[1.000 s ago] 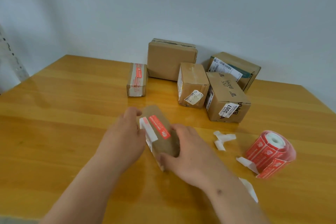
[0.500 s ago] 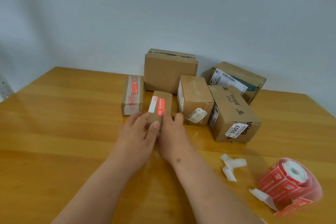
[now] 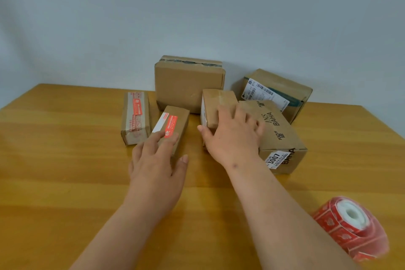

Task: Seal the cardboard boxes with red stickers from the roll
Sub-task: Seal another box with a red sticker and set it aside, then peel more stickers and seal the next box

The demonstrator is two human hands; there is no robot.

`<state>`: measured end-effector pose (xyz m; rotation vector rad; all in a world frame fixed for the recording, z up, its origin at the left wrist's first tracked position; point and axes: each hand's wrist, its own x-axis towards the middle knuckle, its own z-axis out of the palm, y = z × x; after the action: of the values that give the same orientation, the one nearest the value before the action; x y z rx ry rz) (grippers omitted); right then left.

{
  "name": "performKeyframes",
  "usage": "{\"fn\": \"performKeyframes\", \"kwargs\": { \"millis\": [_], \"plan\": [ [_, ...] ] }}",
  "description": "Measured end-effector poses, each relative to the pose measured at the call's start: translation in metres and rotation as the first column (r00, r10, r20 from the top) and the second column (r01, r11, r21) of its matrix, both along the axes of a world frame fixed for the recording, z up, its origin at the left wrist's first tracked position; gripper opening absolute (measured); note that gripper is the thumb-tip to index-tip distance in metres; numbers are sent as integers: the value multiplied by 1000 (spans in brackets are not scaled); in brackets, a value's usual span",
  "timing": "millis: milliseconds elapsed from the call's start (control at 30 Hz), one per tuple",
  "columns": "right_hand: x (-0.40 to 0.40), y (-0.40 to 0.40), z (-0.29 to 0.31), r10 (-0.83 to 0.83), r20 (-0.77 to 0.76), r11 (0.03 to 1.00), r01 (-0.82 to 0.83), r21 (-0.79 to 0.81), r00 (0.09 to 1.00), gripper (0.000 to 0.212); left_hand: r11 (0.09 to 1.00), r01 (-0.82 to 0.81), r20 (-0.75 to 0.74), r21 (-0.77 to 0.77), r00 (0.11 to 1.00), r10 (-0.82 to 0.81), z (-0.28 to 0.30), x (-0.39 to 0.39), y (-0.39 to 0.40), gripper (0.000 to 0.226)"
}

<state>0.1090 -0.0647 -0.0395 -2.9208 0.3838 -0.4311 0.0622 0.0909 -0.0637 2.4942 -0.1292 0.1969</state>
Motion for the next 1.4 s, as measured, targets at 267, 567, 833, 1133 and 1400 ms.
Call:
{"fn": "performKeyframes", "kwargs": {
  "millis": [267,567,833,1133,1400],
  "plan": [
    [-69,-19,34,150,9,988,-151,23,989,51,995,94,71,-12,993,-93,13,-29,-32,52],
    [-198,-112,34,110,-42,982,-102,158,993,20,893,417,68,-168,909,-412,22,-98,-101,27],
    [-239,-157,13,88,-94,994,-81,76,992,24,810,545,-105,-219,812,-574,12,-140,-158,22],
    [-245,-163,-3,176,-5,976,-174,127,984,4,822,515,-139,-243,820,-555,11,-137,-165,17],
    [-244,-165,-7,265,89,947,-277,165,960,19,782,539,-168,-313,779,-604,16,-136,-163,26]
  ]
}}
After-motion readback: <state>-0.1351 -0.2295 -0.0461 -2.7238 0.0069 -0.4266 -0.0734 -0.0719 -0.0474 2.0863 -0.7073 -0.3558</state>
